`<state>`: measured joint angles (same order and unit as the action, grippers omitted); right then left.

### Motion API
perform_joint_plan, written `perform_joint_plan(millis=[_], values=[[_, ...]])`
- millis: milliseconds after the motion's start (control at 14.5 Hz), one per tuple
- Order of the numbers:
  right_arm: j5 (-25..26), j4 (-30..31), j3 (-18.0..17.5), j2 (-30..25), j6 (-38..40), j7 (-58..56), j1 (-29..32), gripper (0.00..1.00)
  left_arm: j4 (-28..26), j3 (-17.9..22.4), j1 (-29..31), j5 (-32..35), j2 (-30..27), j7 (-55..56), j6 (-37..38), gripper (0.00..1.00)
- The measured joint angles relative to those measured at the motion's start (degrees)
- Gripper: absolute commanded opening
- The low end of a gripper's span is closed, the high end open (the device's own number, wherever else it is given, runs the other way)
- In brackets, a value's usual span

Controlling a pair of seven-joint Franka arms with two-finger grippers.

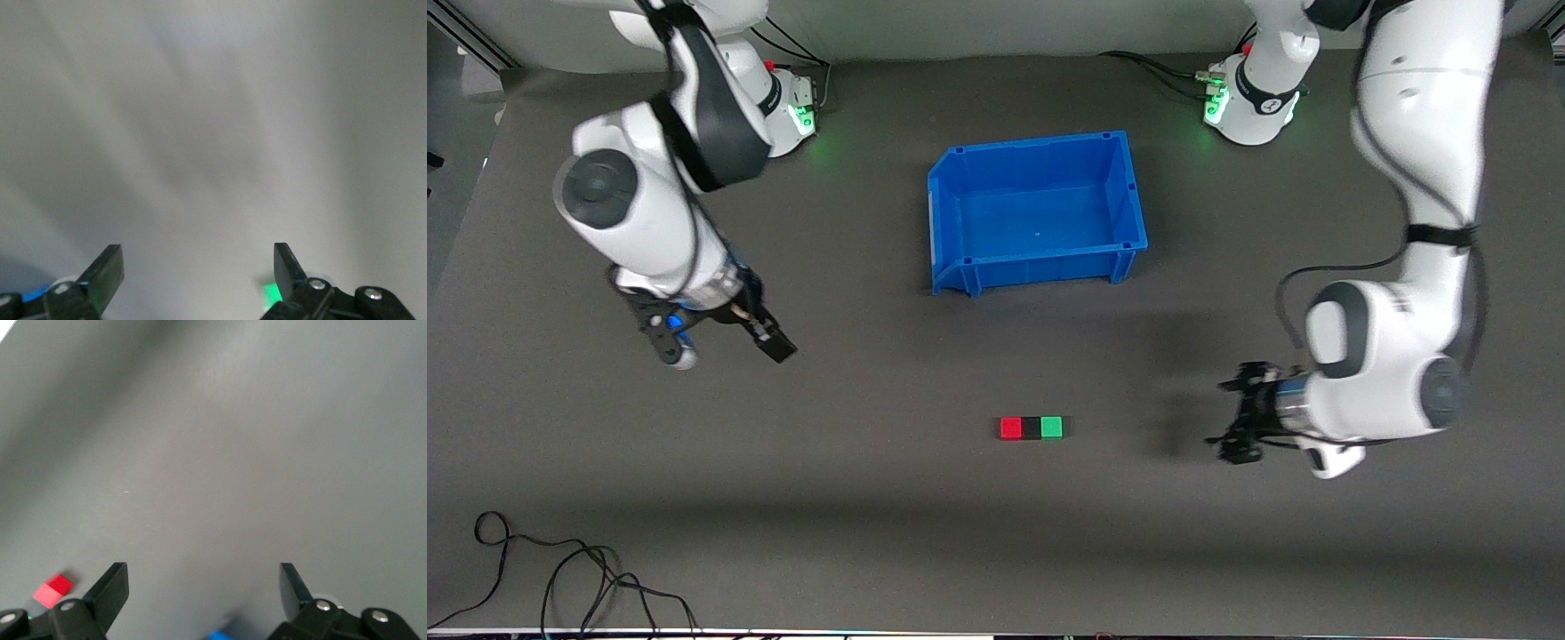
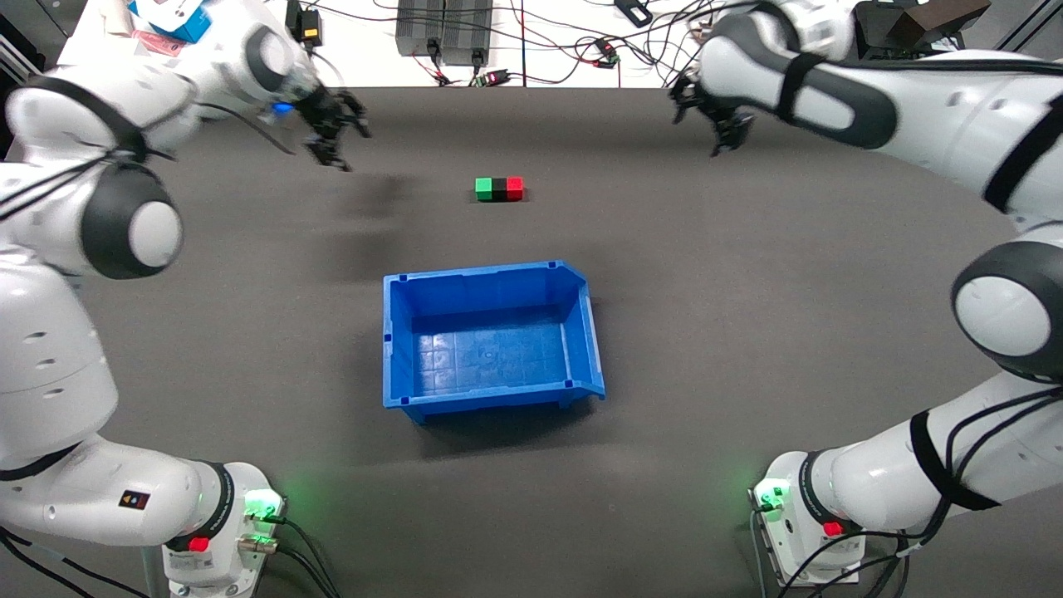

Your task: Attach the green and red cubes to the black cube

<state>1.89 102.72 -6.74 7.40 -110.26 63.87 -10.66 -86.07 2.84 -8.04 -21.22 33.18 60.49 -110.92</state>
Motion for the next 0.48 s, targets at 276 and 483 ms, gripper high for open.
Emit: perform_joint_plan(millis=[276,483], values=[[0.0,-0.4,3.1,-4.5,4.7,-18.2,0.3,1.00,-1.0,0.1,5.5,8.3,-7.7,-13.9,11.4,1.00],[0.0,-3.7,6.2,-6.6,8.5,-31.8,0.4,1.00,-1.3,-0.1,5.7,13.0,-12.0,-22.5,17.2,1.00]])
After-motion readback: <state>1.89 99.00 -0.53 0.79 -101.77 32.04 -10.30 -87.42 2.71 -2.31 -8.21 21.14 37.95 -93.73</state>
